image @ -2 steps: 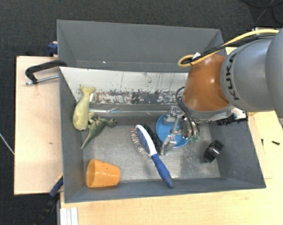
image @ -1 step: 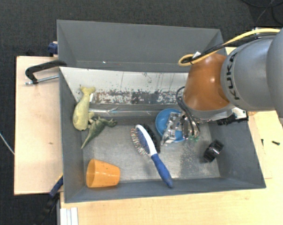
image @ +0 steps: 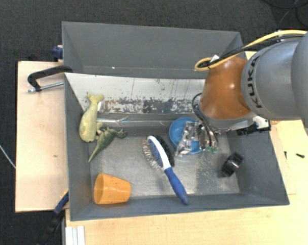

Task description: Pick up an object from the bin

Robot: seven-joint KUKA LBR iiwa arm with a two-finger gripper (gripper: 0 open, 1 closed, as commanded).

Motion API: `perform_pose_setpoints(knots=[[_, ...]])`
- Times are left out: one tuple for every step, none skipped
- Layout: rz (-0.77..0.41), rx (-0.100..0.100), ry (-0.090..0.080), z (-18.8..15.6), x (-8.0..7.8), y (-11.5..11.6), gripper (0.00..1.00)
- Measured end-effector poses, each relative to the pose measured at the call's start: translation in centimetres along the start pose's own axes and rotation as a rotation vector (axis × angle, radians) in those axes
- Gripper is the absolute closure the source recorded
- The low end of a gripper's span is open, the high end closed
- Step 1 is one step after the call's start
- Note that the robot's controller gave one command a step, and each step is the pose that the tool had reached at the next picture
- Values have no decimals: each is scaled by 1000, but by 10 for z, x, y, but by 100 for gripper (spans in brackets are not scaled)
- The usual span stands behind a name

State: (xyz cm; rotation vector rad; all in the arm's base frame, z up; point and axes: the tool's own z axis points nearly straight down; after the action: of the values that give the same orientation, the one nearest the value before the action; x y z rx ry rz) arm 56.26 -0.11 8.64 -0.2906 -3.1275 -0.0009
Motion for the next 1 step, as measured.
perform_pose_setpoints(knots=[[0, -2, -9, -17, -2, 0, 100]])
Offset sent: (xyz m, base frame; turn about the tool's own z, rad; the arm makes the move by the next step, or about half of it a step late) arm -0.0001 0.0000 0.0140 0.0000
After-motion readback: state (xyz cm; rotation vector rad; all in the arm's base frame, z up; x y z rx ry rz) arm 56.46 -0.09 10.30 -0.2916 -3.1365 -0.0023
